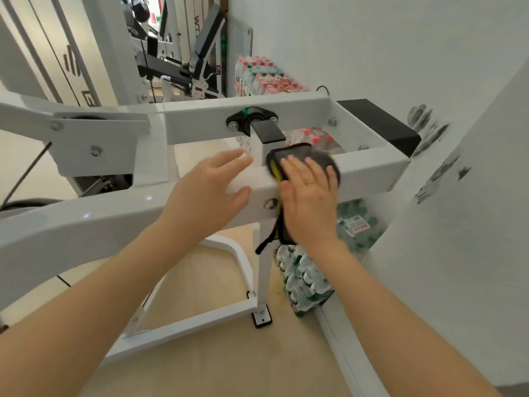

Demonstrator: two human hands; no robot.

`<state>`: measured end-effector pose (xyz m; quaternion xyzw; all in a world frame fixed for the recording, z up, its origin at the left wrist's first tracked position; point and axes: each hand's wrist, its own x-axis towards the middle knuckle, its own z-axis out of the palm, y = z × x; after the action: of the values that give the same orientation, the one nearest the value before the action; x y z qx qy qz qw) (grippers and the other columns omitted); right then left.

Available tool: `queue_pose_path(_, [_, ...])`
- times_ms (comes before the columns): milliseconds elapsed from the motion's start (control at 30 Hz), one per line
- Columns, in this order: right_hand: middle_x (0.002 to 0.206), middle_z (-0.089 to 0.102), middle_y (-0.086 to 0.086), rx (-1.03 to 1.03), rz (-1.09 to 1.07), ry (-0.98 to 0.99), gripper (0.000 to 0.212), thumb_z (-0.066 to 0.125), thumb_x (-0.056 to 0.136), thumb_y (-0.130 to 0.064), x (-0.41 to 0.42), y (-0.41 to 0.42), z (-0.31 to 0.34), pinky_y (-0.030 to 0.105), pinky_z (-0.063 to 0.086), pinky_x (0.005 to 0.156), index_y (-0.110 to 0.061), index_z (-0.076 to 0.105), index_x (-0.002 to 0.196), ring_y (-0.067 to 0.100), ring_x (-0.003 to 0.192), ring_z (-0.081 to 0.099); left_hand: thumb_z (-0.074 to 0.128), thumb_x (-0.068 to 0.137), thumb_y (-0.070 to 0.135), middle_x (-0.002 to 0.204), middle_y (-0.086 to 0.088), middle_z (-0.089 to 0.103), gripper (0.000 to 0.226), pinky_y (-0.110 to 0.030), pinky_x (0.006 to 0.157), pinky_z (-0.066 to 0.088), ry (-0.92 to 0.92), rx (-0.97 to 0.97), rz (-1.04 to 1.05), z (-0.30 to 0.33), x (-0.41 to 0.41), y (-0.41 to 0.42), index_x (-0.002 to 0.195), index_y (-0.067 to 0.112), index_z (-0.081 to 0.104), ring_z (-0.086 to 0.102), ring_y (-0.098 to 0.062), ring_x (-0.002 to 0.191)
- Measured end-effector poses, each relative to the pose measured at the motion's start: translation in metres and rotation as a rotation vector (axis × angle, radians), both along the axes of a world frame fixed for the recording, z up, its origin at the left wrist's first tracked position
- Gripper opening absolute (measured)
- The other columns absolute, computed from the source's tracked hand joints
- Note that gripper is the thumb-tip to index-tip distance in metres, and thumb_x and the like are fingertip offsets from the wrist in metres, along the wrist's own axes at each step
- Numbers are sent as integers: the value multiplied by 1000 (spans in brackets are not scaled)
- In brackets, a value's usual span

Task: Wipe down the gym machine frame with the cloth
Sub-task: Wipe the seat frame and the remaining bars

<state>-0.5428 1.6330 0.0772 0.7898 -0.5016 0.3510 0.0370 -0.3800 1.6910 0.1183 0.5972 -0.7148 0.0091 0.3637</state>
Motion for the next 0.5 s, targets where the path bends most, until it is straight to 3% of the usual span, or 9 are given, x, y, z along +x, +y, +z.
queue_pose_path(100, [130, 57, 3, -63, 169, 56, 45, 32, 94, -32, 52, 36, -8, 42, 20, 109, -14, 57, 127, 26, 124, 49, 65, 81, 14, 118, -6, 61, 32, -31, 91, 42, -5, -18, 76, 8, 41, 24, 112, 9, 64, 57, -24, 106])
queue_pose_path(200, [127, 60, 4, -108, 261, 135, 43, 37, 94, -31, 92, 52, -6, 40, 31, 106, -12, 59, 125, 24, 120, 54, 65, 81, 12, 98, 4, 61, 21, -16, 80, 35, 20, 56, 114, 10, 84, 45, 102, 9, 68, 55, -13, 88])
queue_pose_path(300, [127, 60, 5, -67, 278, 229, 48, 31, 94, -33, 122, 57, 5, 39, 37, 103, -10, 58, 126, 23, 120, 55, 68, 80, 19, 97, 3, 62, 26, -23, 81, 38, -45, 148, 164, 8, 121, 57, 104, 11, 67, 56, -16, 88])
queue_pose_path(400, [142, 45, 5, 58, 286, 359, 56, 17, 97, -40, 141, 57, 13, 36, 26, 109, -13, 43, 139, 21, 133, 40, 71, 76, 29, 97, -2, 65, 32, -26, 78, 40, -118, 219, 178, 6, 149, 59, 103, 12, 67, 53, -13, 83])
queue_pose_path(500, [155, 21, 0, 194, 305, 444, 53, 17, 100, -41, 155, 39, 19, 34, 9, 114, -18, 23, 148, 17, 142, 19, 68, 75, 40, 91, 2, 62, 32, -27, 74, 41, -156, 301, 129, 9, 162, 56, 98, 18, 68, 52, -12, 78])
